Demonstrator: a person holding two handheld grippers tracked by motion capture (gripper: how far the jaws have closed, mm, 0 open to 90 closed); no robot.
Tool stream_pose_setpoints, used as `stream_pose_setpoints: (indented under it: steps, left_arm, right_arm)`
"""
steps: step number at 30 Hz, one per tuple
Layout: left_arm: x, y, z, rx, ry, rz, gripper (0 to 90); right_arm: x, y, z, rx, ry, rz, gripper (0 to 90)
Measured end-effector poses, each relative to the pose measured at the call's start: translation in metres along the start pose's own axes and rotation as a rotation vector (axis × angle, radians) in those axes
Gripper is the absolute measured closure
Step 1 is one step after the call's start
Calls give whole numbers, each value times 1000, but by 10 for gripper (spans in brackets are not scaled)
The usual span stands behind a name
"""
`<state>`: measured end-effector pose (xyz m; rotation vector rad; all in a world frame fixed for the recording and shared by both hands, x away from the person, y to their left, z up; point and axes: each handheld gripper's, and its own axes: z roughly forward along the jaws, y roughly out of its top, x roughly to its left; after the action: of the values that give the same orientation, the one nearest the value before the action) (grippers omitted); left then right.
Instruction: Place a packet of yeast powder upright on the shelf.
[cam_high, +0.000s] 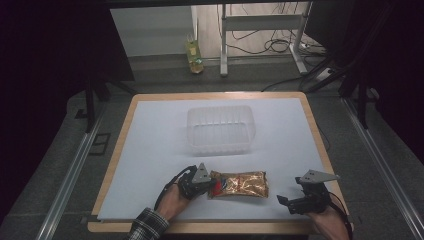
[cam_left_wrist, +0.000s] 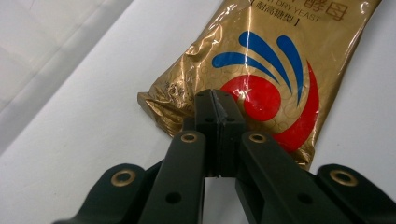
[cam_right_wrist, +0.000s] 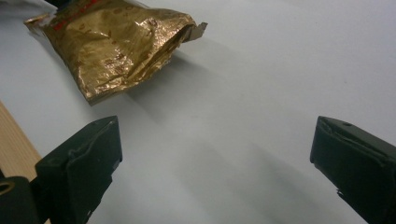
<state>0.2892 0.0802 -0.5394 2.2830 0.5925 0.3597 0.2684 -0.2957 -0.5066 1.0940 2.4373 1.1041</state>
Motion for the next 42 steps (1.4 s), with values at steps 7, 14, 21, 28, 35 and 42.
stream_pose_setpoints:
  steps: [7, 14, 21, 28, 35, 42]
  left_arm:
    - [-1, 0, 0, 5, 4, -3, 896]
    - [-2, 0, 0, 8, 9, -1, 897]
    - [-2, 0, 0, 9, 4, -5, 897]
    - [-2, 0, -1, 10, -9, -14, 897]
    - [-1, -1, -1, 15, -12, -7, 897]
    - [-1, -1, -1, 14, -14, -7, 896]
  right_arm:
    - [1, 4, 1, -3, 39, 41, 21]
    - [1, 9, 2, -11, 91, 137, 18]
    - [5, 16, 11, 22, 144, 177, 50]
    - [9, 25, 20, 36, 180, 191, 78]
    - [12, 33, 32, 63, 226, 175, 127]
    - [16, 38, 50, 84, 267, 189, 204]
